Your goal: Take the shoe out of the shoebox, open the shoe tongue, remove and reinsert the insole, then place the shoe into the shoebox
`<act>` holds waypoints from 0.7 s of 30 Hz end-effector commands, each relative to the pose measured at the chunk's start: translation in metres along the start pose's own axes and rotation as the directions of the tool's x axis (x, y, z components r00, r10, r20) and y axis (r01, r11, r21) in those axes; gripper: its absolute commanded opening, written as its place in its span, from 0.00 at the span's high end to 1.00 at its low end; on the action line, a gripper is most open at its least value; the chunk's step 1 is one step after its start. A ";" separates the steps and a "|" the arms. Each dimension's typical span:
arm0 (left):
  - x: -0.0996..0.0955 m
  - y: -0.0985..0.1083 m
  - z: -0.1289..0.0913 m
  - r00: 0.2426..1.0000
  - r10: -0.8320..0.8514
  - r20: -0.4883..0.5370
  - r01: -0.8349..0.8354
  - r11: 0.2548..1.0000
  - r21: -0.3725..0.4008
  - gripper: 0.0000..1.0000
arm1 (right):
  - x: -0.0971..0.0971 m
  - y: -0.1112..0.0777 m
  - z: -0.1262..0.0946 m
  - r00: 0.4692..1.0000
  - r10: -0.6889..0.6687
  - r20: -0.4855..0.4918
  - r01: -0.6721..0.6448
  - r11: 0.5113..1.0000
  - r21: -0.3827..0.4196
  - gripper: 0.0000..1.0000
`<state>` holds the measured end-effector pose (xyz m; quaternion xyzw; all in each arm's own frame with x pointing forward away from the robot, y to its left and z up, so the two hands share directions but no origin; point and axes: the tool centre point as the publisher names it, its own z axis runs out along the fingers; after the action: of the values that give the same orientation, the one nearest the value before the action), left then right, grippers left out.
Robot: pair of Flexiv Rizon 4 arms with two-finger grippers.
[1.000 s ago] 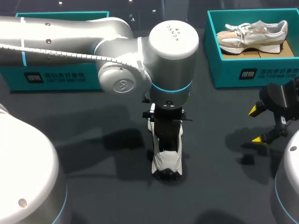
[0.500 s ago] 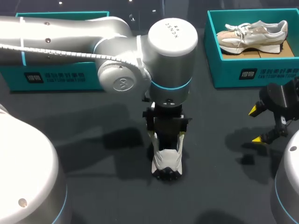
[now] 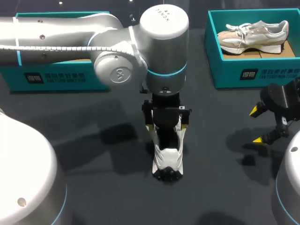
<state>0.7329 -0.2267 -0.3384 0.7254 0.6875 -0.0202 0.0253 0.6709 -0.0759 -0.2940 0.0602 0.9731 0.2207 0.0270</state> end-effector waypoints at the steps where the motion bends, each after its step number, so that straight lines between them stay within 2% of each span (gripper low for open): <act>1: 0.003 0.012 -0.005 1.000 -0.007 0.005 0.007 1.000 0.007 0.07 | 0.002 0.000 0.000 1.000 0.000 0.004 0.000 1.000 0.002 0.00; 5: 0.007 0.021 -0.012 1.000 -0.020 0.006 0.020 1.000 0.002 0.17 | 0.002 0.000 0.000 1.000 0.000 0.004 0.000 1.000 0.002 0.00; 6: 0.008 0.024 -0.014 1.000 -0.022 0.007 0.022 1.000 0.001 0.23 | 0.002 0.000 0.000 1.000 0.000 0.004 0.000 1.000 0.002 0.00; 9: 0.011 0.031 -0.021 0.999 -0.035 0.001 0.035 0.999 -0.010 0.27 | 0.002 0.000 0.000 1.000 0.000 0.004 0.000 1.000 0.002 0.00; 10: 0.012 0.034 -0.024 0.999 -0.042 -0.001 0.042 0.999 -0.019 0.34 | 0.002 0.000 0.000 1.000 0.000 0.004 0.000 1.000 0.002 0.00; 13: 0.014 0.039 -0.036 0.999 -0.052 0.010 0.053 0.998 -0.030 0.40 | 0.002 0.000 0.000 1.000 0.000 0.004 0.000 1.000 0.002 0.00; 16: 0.015 0.040 -0.047 0.998 -0.061 0.033 0.062 0.998 -0.031 0.47 | 0.002 0.000 0.000 1.000 0.000 0.004 0.000 1.000 0.002 0.00; 17: 0.014 0.039 -0.049 0.998 -0.059 0.034 0.060 0.998 -0.031 0.52 | 0.002 0.000 0.000 1.000 0.000 0.004 0.000 1.000 0.002 0.00; 21: 0.011 0.036 -0.057 0.998 -0.052 0.047 0.054 0.998 -0.028 0.59 | 0.002 0.000 0.000 1.000 0.000 0.004 0.000 1.000 0.002 0.00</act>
<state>0.7727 -0.2196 -0.2879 0.7052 0.7069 -0.0274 0.0477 0.6709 -0.0759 -0.2940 0.0602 0.9731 0.2207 0.0270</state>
